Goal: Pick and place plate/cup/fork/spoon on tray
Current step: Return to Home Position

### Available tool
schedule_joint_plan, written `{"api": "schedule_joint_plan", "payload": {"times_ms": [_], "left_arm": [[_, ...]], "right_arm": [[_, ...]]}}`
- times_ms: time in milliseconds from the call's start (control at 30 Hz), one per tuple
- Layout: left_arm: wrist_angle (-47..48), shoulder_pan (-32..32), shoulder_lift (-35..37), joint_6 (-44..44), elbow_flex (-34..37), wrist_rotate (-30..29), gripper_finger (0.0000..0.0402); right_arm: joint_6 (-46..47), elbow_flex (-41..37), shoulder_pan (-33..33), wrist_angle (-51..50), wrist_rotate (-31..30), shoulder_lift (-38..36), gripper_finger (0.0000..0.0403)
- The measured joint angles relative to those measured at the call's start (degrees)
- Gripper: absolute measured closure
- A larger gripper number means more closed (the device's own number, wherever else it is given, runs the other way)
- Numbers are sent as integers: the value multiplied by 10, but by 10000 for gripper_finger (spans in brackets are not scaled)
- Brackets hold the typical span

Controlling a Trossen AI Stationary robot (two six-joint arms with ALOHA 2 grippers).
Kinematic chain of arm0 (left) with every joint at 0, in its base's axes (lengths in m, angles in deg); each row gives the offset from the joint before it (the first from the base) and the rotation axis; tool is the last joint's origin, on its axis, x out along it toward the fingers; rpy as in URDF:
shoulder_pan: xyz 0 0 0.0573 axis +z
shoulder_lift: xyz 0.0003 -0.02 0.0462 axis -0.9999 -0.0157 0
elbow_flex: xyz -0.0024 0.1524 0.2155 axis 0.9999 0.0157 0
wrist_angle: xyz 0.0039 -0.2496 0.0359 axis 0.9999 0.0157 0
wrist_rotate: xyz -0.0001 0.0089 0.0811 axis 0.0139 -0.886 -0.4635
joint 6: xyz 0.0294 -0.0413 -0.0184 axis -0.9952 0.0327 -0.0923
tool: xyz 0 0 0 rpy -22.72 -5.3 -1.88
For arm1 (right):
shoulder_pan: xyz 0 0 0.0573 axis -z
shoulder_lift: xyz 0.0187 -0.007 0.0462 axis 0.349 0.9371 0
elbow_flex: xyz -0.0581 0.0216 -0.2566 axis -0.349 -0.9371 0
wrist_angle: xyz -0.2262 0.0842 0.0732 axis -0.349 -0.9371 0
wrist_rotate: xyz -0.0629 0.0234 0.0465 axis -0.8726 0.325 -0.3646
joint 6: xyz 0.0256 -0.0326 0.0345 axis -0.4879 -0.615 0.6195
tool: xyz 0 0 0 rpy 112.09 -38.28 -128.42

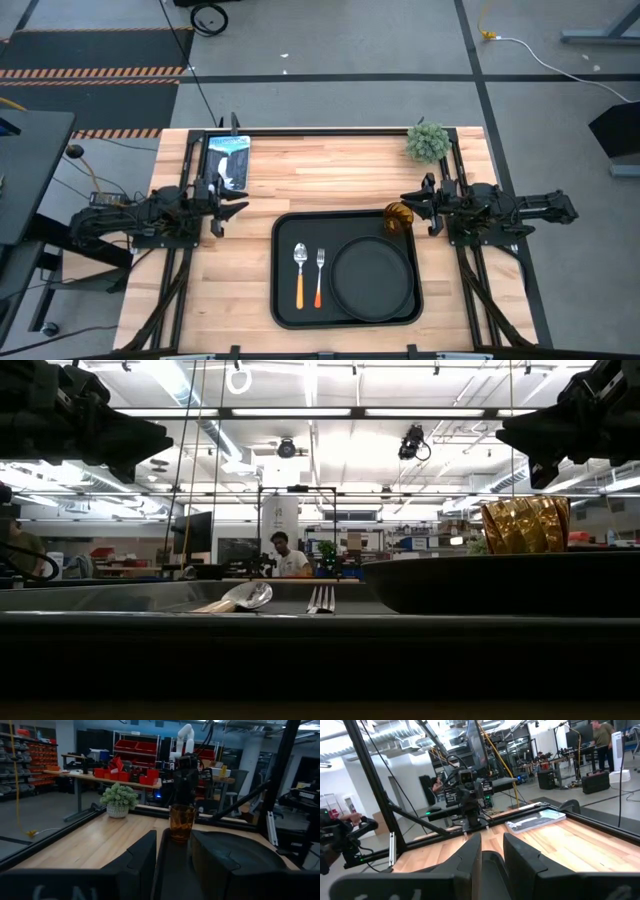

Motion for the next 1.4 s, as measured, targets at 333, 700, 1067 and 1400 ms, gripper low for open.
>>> {"api": "schedule_joint_plan", "payload": {"times_ms": [333, 700, 1067, 1400], "left_arm": [[0, 35, 0, 0, 0, 0, 273], [0, 52, 0, 0, 0, 0, 273], [0, 52, 0, 0, 0, 0, 273], [0, 21, -2, 0, 0, 0, 273]], "right_arm": [[0, 0, 0, 0, 0, 0, 315], [0, 0, 0, 0, 0, 0, 315], [0, 0, 0, 0, 0, 0, 315], [0, 0, 0, 0, 0, 0, 315]]}}
